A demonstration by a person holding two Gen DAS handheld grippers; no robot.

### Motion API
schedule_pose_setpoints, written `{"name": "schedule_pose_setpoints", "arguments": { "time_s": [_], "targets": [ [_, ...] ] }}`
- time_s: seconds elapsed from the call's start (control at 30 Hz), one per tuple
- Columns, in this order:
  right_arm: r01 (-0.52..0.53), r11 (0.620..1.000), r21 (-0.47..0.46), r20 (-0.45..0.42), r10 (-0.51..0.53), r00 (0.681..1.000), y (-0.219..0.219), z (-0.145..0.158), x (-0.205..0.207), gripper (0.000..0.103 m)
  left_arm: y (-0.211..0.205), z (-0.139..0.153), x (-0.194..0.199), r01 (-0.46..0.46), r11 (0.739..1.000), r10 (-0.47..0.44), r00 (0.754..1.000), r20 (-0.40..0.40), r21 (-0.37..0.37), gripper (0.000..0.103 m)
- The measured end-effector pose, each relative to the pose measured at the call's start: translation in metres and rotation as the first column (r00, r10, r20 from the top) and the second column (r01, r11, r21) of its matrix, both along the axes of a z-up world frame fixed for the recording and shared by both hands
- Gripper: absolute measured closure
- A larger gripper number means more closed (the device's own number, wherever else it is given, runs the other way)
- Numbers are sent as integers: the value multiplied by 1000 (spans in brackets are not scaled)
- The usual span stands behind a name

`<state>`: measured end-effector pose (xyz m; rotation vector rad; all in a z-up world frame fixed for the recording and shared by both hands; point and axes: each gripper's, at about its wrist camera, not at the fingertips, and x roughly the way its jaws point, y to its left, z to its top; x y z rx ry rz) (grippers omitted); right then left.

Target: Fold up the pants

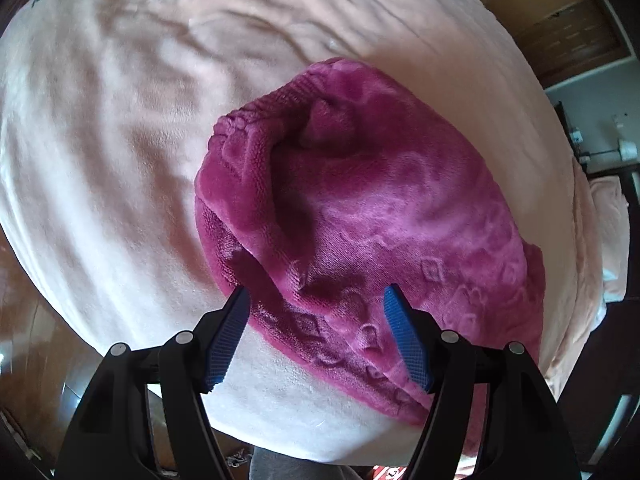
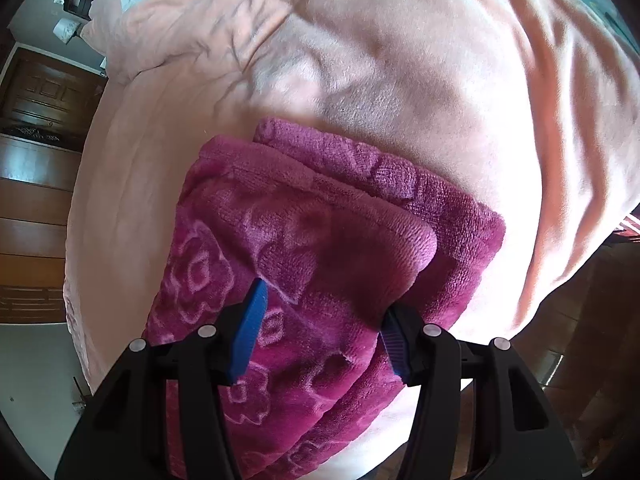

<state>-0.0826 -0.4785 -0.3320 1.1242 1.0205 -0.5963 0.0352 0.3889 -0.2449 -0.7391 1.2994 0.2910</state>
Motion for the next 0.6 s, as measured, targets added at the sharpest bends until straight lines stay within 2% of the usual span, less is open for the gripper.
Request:
{"name": "schedule_pose_setpoints", "arguments": {
  "time_s": [0.1, 0.2, 0.23, 0.27, 0.3, 0.37, 0.4, 0.47, 0.6],
  "targets": [
    [-8, 1000, -9, -6, 8, 1000, 2, 3, 1, 48, 1, -15, 5, -38, 999, 37, 999, -15, -7, 34],
    [-18, 1000, -14, -20, 17, 1000, 2, 4, 4, 58, 1, -23, 10, -70, 997, 69, 998, -11, -15, 35],
    [-20, 1000, -14, -24, 19, 1000, 2, 4, 6, 66, 0, -24, 11, -80, 997, 80, 997, -8, -18, 38],
    [-22, 1000, -13, -28, 21, 999, 2, 4, 7, 75, -1, -25, 12, -88, 996, 88, 996, 0, -23, 49],
    [-23, 1000, -12, -27, 23, 999, 1, 5, 7, 79, -1, -25, 13, -90, 996, 90, 996, -1, -25, 62],
    [-33, 999, -14, -22, 33, 999, 1, 9, 9, 87, -3, -23, 16, -87, 996, 87, 996, 1, -30, 78],
    [-44, 998, -34, -22, 43, 999, 0, 15, 10, 88, -3, -20, 17, -81, 996, 81, 997, 9, -23, 87],
    [-57, 996, -67, -16, 56, 998, -2, 27, 10, 91, 0, -7, 20, -69, 998, 69, 997, 33, -2, 93],
    [-75, 989, -131, 51, 82, 995, -6, 66, 3, 93, 10, 22, 14, -48, 999, 47, 995, 83, 17, 95]
  ]
}}
